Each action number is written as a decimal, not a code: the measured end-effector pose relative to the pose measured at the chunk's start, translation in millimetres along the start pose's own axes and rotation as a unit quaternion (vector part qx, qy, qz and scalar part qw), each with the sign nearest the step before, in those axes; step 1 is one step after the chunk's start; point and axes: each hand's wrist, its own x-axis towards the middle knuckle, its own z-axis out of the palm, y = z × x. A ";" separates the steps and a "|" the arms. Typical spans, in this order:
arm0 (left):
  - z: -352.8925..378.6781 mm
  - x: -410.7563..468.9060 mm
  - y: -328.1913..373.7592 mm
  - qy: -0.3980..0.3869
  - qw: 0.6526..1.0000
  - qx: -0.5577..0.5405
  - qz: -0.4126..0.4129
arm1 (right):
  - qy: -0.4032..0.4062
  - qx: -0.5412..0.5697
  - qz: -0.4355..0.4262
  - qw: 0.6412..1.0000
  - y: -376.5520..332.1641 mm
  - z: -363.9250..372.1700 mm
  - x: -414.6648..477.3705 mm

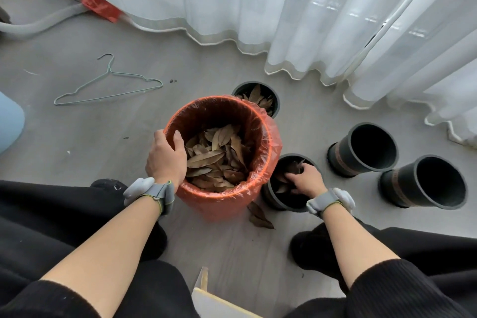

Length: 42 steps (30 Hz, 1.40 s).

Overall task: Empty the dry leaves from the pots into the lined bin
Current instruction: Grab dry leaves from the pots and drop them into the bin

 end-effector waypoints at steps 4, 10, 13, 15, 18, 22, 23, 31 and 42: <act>-0.4 0.0 -1.2 -0.004 1.000 0.000 0.000 | -0.119 0.209 0.103 0.965 -7.4 -24.4 -19.9; -0.4 -0.7 -0.1 -0.014 1.000 -0.005 -0.005 | -0.111 0.242 0.085 0.960 -0.7 -54.4 -37.6; -0.6 -2.6 1.7 -0.021 1.000 -0.005 -0.008 | -0.128 0.256 0.069 0.956 -5.4 -69.7 -46.4; -1.0 -4.1 3.1 -0.025 1.000 -0.002 -0.008 | -0.150 0.269 0.038 0.951 -16.8 -82.6 -52.8; -2.6 -5.3 4.4 -0.026 1.000 -0.001 -0.009 | -0.179 0.274 -0.045 0.944 -46.9 -102.2 -68.5; -3.1 -4.5 3.9 -0.024 1.000 -0.001 -0.007 | -0.176 0.279 -0.156 0.931 -100.1 -101.6 -93.0; -3.5 -4.8 3.4 -0.023 1.000 -0.002 -0.007 | -0.168 0.269 -0.185 0.930 -113.2 -93.7 -99.2; -4.7 -5.8 5.6 -0.025 1.000 -0.006 0.001 | -0.051 0.112 -0.311 0.942 -149.9 -4.2 -114.7; -7.8 -6.6 5.0 -0.023 1.000 -0.011 0.006 | 0.076 0.092 -0.144 0.982 -92.7 -57.1 -34.2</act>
